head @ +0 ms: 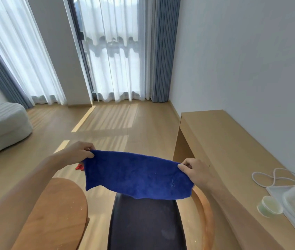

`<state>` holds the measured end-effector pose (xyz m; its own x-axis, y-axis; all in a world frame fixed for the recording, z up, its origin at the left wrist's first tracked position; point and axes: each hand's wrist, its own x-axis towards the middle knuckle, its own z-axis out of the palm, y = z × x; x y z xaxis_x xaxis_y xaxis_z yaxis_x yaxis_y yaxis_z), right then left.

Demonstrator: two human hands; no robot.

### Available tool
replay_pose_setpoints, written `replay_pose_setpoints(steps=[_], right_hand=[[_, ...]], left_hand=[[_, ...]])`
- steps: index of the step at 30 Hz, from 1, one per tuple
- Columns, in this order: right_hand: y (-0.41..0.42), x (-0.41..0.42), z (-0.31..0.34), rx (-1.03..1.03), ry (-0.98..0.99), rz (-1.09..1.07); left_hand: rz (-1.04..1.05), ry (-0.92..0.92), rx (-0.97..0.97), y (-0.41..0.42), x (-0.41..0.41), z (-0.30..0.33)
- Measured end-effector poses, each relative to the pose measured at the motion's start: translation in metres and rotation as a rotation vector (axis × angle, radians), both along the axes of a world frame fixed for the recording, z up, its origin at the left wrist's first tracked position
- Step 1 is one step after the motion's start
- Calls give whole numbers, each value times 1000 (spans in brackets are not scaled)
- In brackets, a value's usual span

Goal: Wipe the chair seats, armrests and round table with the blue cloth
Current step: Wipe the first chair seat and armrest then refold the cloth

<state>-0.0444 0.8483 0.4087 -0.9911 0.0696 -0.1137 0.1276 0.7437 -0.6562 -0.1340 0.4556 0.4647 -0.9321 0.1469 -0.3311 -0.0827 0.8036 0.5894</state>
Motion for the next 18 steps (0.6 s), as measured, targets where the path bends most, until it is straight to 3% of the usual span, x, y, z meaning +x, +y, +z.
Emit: replay_pose_setpoints(steps=[6, 18], right_hand=[[-9, 12, -3, -300, -178, -133], [-64, 24, 1, -396, -196, 20]], left_hand=[[79, -123, 122, 28, 18, -33], [-83, -251, 456, 148, 77, -58]])
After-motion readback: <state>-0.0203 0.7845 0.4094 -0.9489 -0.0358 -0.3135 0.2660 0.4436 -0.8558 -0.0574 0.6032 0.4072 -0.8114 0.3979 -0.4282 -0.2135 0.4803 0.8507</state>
